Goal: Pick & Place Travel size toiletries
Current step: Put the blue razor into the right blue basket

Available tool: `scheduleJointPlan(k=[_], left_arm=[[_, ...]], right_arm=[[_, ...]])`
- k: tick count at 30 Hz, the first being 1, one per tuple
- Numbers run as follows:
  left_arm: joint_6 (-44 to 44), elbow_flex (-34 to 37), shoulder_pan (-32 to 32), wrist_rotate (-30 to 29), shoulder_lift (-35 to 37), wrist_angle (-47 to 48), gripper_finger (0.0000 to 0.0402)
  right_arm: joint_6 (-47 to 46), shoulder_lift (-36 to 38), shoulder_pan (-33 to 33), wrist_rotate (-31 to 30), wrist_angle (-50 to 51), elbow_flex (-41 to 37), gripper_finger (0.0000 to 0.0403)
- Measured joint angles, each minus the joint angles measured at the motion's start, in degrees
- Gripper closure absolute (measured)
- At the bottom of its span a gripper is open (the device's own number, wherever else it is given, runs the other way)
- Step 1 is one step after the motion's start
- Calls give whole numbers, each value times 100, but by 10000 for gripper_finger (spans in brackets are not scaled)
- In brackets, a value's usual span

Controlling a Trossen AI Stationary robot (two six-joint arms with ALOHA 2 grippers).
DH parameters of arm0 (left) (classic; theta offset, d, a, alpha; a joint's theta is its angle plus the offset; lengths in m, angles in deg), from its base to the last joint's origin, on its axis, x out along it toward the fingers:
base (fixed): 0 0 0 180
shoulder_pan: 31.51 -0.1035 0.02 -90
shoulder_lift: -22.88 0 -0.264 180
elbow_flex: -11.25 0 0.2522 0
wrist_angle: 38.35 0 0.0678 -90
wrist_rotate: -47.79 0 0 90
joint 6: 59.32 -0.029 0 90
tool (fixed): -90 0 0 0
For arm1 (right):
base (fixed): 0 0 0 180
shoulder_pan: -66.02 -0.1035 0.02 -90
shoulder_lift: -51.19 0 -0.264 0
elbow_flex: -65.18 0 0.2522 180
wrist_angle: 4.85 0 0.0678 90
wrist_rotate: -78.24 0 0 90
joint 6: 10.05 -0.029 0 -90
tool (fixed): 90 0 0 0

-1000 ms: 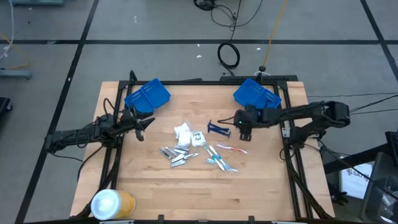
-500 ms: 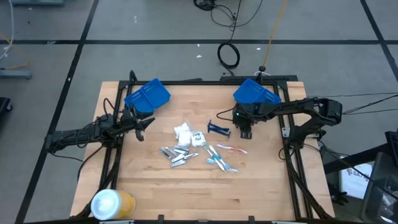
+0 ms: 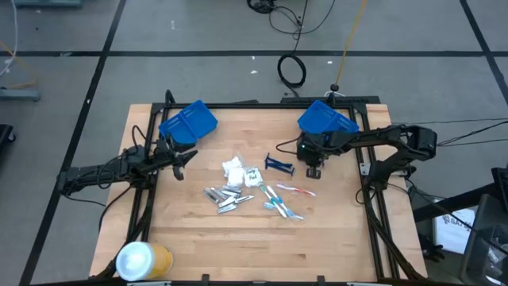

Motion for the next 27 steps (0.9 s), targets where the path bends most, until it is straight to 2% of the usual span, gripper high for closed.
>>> scheduleJointPlan(k=[5, 11, 13, 15, 21, 24, 27], left_arm=[[-1, 2, 0, -2, -1, -1, 275], [-1, 0, 4, 0, -1, -1, 275], [1, 0, 4, 0, 1, 1, 275], [-1, 2, 4, 0, 1, 1, 275], [-1, 1, 2, 0, 1, 1, 275], [-1, 2, 2, 0, 1, -1, 274], [0, 1, 2, 0, 1, 1, 275]], right_arm=[[-580, 444, -100, 51, -114, -43, 388], [-1228, 1450, -185, 51, -394, -26, 388], [-1502, 1777, -177, -114, -437, -29, 388], [-1837, 2107, -120, -600, -408, -21, 388], [-3065, 2852, 187, -2883, 93, -20, 386], [-3515, 3073, 376, -3619, 359, -22, 374], [-3953, 3198, 519, -4157, 187, -209, 374]])
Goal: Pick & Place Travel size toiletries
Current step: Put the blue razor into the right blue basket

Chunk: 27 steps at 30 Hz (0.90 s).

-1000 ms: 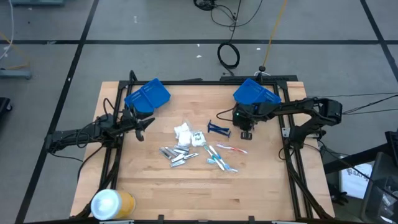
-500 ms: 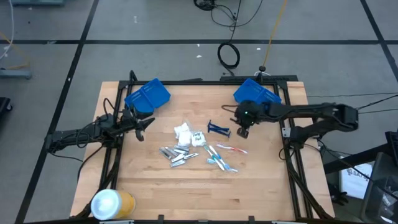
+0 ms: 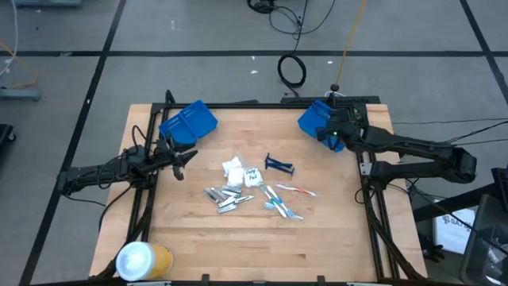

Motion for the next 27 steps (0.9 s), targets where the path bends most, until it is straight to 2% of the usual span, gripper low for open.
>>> scheduleJointPlan(k=[7, 13, 22, 27], left_arm=[[1, -1, -2, 0, 0, 0, 275], [1, 1, -2, 0, -2, 0, 275], [-1, -1, -2, 0, -2, 0, 275], [0, 0, -2, 0, 0, -1, 275]], right_arm=[[-269, -36, 227, -125, -1525, -1115, 388], [-727, 72, 418, -154, -1605, -1603, 385], [-787, 108, 605, -168, -1608, -1796, 380], [-1091, 108, 626, -167, -1604, -1886, 344]])
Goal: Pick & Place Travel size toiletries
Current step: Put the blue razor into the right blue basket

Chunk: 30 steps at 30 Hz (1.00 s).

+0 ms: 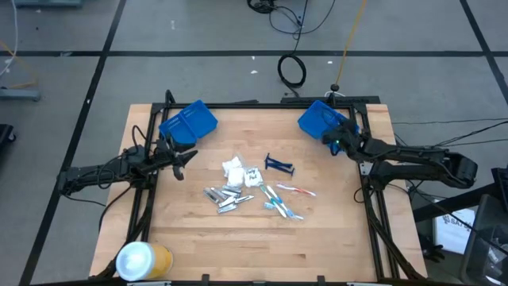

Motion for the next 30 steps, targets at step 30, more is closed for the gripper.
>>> scheduleJointPlan(k=[30], left_arm=[[-1, -1, 0, 0, 0, 1, 274]], right_arm=[[3270, -269, -1767, 2735, -3782, -18, 229]])
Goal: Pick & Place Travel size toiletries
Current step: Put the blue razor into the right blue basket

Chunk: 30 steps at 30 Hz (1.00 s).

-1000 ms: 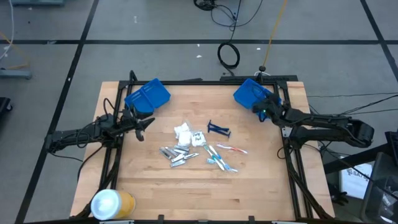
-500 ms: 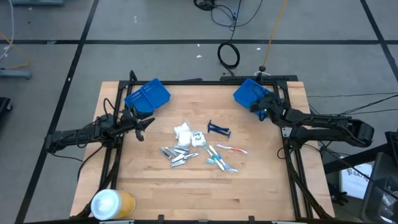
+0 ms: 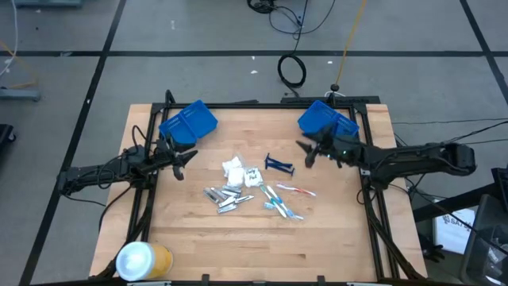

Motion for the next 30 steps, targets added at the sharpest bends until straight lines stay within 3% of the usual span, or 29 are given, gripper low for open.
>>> scheduleJointPlan(k=[10, 25, 30], left_arm=[[0, 2, 0, 0, -2, 0, 275], [0, 2, 0, 2, -2, 0, 275], [2, 2, 4, 5, 0, -4, 275]], right_arm=[[-198, -1316, -959, -451, -1, 32, 228], [563, -2997, -930, 167, 528, 1467, 234], [785, -3292, -700, 154, 565, 1513, 234]])
